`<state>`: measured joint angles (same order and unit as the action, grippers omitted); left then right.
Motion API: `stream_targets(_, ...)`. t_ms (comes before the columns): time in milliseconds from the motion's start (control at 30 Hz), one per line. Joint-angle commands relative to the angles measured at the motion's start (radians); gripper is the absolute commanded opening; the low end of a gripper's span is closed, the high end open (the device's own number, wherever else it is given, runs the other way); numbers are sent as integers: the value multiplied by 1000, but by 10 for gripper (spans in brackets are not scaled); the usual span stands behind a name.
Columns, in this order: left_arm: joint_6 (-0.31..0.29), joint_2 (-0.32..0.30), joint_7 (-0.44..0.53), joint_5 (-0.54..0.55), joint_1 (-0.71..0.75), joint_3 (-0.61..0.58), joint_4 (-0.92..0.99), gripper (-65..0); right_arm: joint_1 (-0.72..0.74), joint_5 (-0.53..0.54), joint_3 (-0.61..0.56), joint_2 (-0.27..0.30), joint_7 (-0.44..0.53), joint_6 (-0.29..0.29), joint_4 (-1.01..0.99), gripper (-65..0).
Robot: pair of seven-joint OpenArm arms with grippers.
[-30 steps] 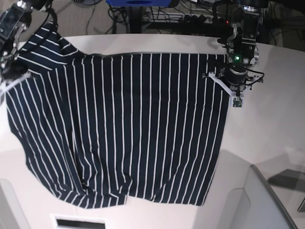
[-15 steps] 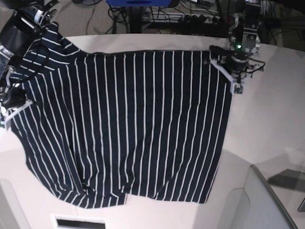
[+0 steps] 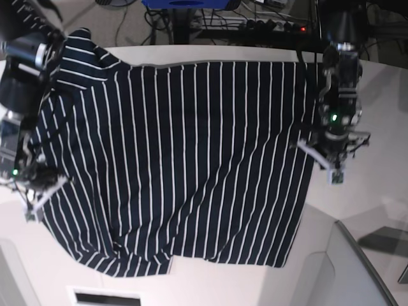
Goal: Layout the t-shirt on the table in an organized manner, then fold the t-shirt properly
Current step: 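Slide both grippers along the shirt sides to straighten them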
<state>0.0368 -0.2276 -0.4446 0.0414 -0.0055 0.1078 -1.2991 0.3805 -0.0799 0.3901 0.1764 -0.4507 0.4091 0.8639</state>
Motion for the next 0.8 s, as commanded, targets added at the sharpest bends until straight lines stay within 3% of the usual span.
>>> stream_targets(0,7,-6,19,-1,-66,-20,37,-650,73,4,2,31,53,-14,-59,-650)
stream_targets(167,7,29,186,-2,-259,-115,342,-650,266,4,0,94,260,-16,-421,-650)
stream_targets(267,8,53,226,-2,-314,-145,451,-650,309,4,0,117,333,-57,-532,-650)
stream_targets(533,8,56,229,-2,-301,-151,516,-650,249,4,2,124,336,-128,-590,-650)
stream_targets(767,8,15,229,-2,-265,-148,508,-650,197,4,8,130,336,-289,-590,-650)
